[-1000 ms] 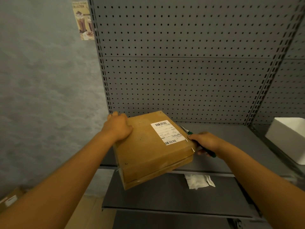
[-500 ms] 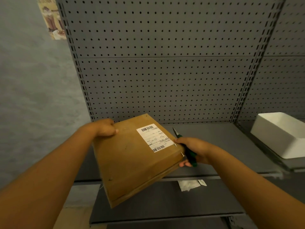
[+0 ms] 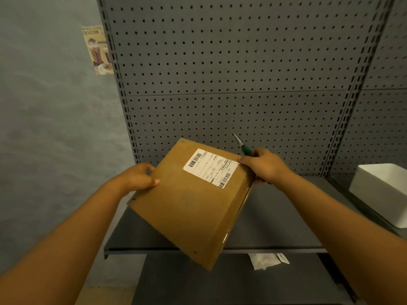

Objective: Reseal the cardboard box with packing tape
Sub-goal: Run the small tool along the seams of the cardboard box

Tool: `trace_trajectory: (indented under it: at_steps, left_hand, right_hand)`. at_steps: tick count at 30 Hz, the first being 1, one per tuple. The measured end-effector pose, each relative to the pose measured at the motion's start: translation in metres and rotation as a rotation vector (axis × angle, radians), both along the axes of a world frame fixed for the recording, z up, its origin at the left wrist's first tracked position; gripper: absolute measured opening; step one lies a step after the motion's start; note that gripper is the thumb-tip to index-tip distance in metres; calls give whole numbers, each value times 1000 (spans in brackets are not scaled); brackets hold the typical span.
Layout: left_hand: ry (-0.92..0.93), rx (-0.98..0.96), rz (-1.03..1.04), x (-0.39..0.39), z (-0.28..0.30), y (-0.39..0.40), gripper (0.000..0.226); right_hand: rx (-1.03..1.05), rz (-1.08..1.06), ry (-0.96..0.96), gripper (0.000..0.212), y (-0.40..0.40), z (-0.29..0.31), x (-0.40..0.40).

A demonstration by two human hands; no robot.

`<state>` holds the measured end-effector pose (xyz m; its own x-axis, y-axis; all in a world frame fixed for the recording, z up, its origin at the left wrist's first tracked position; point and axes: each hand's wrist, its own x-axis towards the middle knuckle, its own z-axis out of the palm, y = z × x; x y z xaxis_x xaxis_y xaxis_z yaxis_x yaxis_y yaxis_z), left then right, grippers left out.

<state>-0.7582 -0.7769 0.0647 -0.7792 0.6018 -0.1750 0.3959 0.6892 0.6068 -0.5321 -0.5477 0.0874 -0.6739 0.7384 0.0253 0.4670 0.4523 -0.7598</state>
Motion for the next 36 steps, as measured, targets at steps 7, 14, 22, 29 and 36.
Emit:
trace_trajectory:
  at_steps: [7, 14, 22, 29, 36]
  left_hand:
    - [-36, 240, 50, 20, 6, -13, 48]
    - [53, 335, 105, 30, 1, -25, 64]
    - [-14, 341, 138, 26, 0, -34, 54]
    - [559, 605, 317, 41, 33, -18, 33]
    - [841, 359, -339, 80, 82, 45, 53]
  right_hand:
    - [325, 23, 48, 38, -10, 28, -8]
    - [431, 112, 169, 33, -16, 42, -14]
    - [416, 166, 240, 32, -16, 37, -10]
    - [414, 196, 260, 33, -16, 37, -10]
    - [398, 194, 275, 33, -14, 35, -10]
